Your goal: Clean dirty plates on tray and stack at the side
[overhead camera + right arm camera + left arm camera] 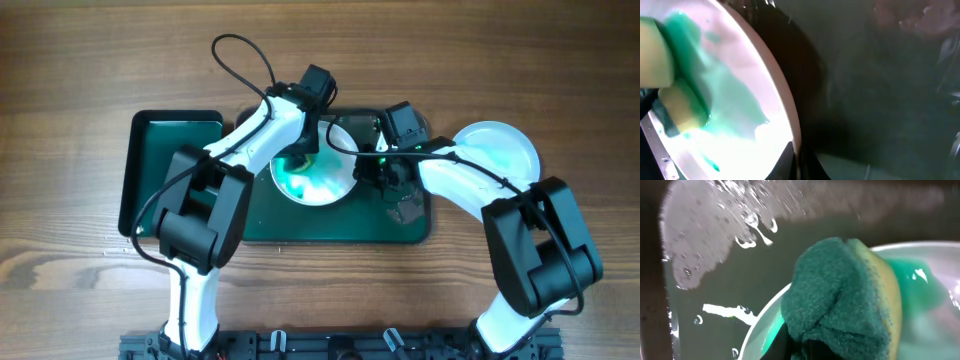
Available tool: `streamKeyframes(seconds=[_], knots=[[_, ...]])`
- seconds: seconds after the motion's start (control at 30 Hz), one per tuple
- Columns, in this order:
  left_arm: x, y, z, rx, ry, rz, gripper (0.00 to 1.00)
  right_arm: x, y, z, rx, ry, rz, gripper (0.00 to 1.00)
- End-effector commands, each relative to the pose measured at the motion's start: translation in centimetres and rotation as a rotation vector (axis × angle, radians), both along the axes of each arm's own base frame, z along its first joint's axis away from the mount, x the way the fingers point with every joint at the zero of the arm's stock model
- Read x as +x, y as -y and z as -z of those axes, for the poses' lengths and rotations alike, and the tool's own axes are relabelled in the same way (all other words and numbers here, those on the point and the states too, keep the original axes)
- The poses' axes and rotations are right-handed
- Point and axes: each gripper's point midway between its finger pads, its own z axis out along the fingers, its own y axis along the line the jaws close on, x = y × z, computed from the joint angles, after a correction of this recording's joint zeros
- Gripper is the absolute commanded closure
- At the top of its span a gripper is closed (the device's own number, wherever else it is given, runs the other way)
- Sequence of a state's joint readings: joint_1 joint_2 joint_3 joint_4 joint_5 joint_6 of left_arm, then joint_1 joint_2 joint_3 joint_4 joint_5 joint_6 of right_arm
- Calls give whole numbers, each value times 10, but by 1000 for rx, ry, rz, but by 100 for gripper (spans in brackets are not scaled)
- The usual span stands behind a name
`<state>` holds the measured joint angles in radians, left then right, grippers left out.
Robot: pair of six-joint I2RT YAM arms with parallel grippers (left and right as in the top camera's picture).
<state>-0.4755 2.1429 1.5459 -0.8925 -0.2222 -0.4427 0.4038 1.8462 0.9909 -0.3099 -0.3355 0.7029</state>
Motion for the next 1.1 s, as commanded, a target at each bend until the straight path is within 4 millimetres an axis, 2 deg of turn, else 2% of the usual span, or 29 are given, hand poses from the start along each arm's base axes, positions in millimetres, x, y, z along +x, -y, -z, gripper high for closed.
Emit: streamKeyframes(seconds=[0.0, 0.07, 0.13, 0.27, 0.4, 0.5, 0.6, 0.63, 0.67, 0.77, 0.8, 0.87, 0.97, 1.07], knots=[[-71, 44, 25, -369, -378, 289, 96, -3, 10, 10, -34, -22, 10, 96], [-99, 83, 3, -656, -470, 464, 96, -3, 9, 10, -34, -20, 6, 96], [-107, 101, -10, -792, -475, 538, 96, -3, 9, 10, -35, -19, 2, 96], [-89, 111, -9, -813, -396, 543, 96, -3, 9, 10, -35, -18, 0, 96], [-53, 117, -2, -768, -261, 470, 96, -3, 9, 10, -35, -18, 0, 96], [-18, 106, 10, -639, -135, 369, 96, -3, 9, 10, -35, -18, 0, 96], [13, 83, 16, -477, -20, 269, 96, -3, 9, 10, -36, -18, -1, 96], [23, 70, 17, -400, 15, 208, 96, -3, 8, 10, -35, -18, -1, 96], [36, 38, 9, -233, 62, 81, 96, -3, 9, 10, -36, -18, -1, 96], [40, 5, -7, -65, 76, 0, 96, -3, 8, 10, -36, -17, 0, 96], [37, -9, -17, 13, 60, -11, 96, -3, 8, 10, -36, -17, -1, 96], [31, -26, -30, 102, 30, -18, 96, -3, 8, 10, -36, -17, -1, 96], [17, -36, -39, 152, -29, -15, 96, -3, 8, 10, -35, -17, -1, 96], [4, -36, -54, 141, -98, -12, 96, -1, 8, 4, -33, 2, -11, 96]])
